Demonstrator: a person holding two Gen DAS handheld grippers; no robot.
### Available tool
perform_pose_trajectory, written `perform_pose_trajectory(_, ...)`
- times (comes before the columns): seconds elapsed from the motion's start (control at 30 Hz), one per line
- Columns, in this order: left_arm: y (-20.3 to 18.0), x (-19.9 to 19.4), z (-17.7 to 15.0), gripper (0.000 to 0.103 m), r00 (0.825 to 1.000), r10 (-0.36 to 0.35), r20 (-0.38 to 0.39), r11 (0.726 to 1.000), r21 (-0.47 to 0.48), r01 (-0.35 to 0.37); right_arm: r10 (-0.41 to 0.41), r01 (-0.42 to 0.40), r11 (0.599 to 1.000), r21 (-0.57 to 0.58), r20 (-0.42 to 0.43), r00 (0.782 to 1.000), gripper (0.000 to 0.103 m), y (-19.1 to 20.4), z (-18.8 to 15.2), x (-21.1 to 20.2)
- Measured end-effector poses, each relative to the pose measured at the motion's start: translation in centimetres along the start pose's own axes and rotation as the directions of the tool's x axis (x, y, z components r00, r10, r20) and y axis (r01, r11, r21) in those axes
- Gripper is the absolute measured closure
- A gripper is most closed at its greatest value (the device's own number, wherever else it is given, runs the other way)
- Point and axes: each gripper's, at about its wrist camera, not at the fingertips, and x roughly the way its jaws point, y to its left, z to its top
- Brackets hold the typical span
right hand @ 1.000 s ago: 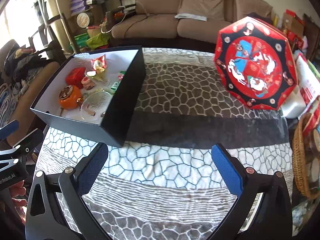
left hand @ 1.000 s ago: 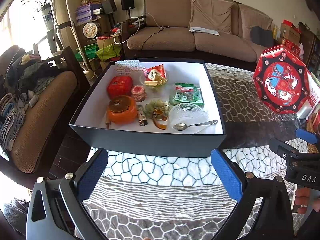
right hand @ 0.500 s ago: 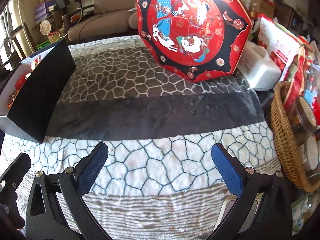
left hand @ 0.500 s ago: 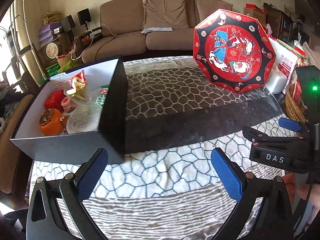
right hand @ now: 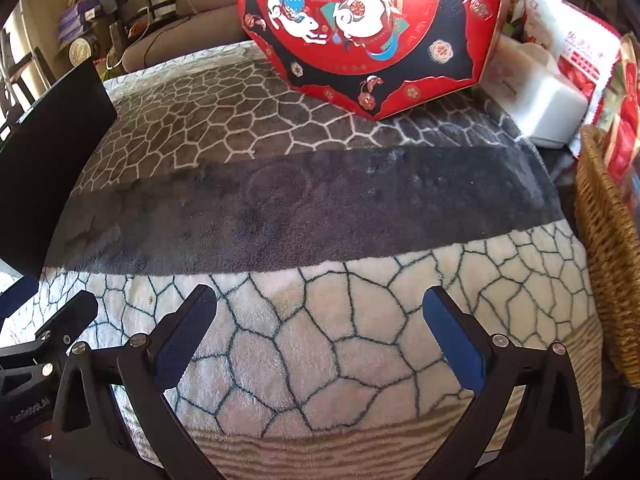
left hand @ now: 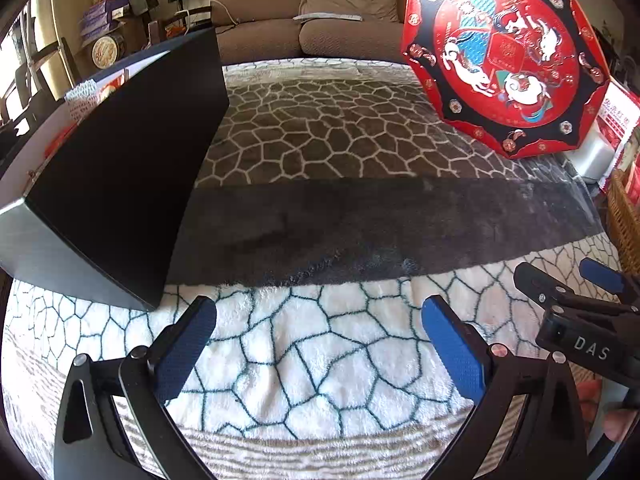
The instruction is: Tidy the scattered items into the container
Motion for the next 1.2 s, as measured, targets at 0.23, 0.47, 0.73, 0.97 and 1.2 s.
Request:
perform_pose_trajectory(0.23, 1.3, 2.6, -0.4, 0.0, 0.999, 0.026, -0.027, 0.999, -0.034, -0.027, 0.037, -0.037, 0.999, 0.023, 0.014, 0.999, 0.0, 0.1, 0.1, 1.2)
perform_pose_trajectory(0.47, 1.4, 2.7, -0.4, 0.0, 1.0, 0.022, 0.005, 0.999, -0.029, -0.022, -0.012, 0.013, 1.0, -0.007, 0.043, 0.999, 0.0, 1.0, -0.3, 1.6)
perform_pose_trajectory(0.73, 1.4, 2.8, -0.4, 0.0, 1.0, 0.018, 0.012, 1.0, -0.024, -0.017, -0.019, 0.019, 1.0, -0.01, 0.042, 0.999, 0.0, 1.0, -0.3, 1.6)
perform_pose_trajectory(0.97, 1.4, 2.9, -0.4, 0.0, 1.0, 0.017, 0.012, 1.0, -0.024, -0.017, -0.019, 0.019, 1.0, -0.011, 0.041, 0.999, 0.0, 1.0, -0.2, 1.7)
perform_pose_trajectory(1.2, 1.4, 2.9, -0.4, 0.0, 1.0, 0.017, 0.012, 1.0, -0.024, -0.016, -0.019, 0.02, 1.0, -0.011, 0.041, 0.999, 0.0, 0.9, -0.3, 1.7)
